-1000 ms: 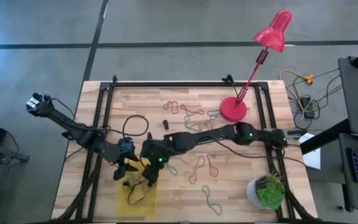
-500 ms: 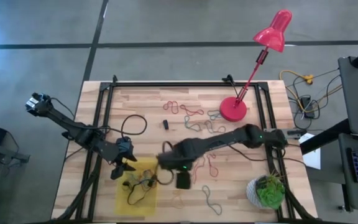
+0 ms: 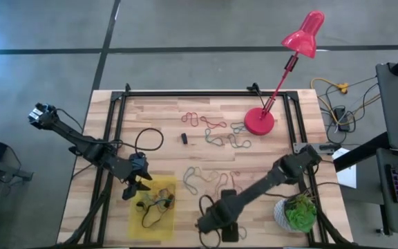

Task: Pick and place rubber bands into bin
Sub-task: Put the blue rubber band into the bin

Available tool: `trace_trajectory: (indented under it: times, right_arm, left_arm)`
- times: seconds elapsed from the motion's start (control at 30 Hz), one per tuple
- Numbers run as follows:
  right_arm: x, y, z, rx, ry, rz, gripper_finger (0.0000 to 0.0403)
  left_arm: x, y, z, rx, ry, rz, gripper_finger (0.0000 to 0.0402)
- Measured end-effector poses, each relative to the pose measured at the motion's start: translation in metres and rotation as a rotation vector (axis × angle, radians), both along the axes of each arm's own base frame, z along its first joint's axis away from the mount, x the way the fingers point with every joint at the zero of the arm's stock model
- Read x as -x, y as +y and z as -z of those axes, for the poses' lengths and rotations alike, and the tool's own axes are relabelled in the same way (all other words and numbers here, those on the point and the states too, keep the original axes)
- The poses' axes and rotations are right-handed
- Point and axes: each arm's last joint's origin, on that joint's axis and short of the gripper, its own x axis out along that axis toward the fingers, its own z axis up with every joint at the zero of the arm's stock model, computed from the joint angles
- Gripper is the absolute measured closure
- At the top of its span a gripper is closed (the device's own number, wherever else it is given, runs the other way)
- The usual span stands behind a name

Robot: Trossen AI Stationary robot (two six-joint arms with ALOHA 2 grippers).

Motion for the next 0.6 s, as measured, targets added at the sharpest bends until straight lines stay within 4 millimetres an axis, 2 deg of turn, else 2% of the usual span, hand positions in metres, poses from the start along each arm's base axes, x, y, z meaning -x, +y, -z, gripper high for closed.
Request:
trace_trajectory:
  times: [0.1, 0.2, 0.43, 0.6]
  right_arm:
    - [0.003, 0.005, 0.012, 0.008, -0.002, 0.022, 0.0209]
    - [0.004, 0.001, 0.019, 0.056, 0.000, 0.033, 0.0209]
    - [0.006, -0.027, 0.034, 0.086, 0.048, 0.042, 0.0209]
    - [0.003, -0.039, 0.042, 0.035, -0.013, 0.056, 0.0209]
  left_arm:
    - [0.000, 0.000, 0.000, -0.004, -0.001, 0.013, 0.0212]
    - [0.000, 0.000, 0.000, -0.002, 0.000, 0.014, 0.0212]
    - [0.000, 0.000, 0.000, 0.001, 0.001, 0.014, 0.0212]
    - [0.000, 0.000, 0.000, 0.001, 0.003, 0.014, 0.0212]
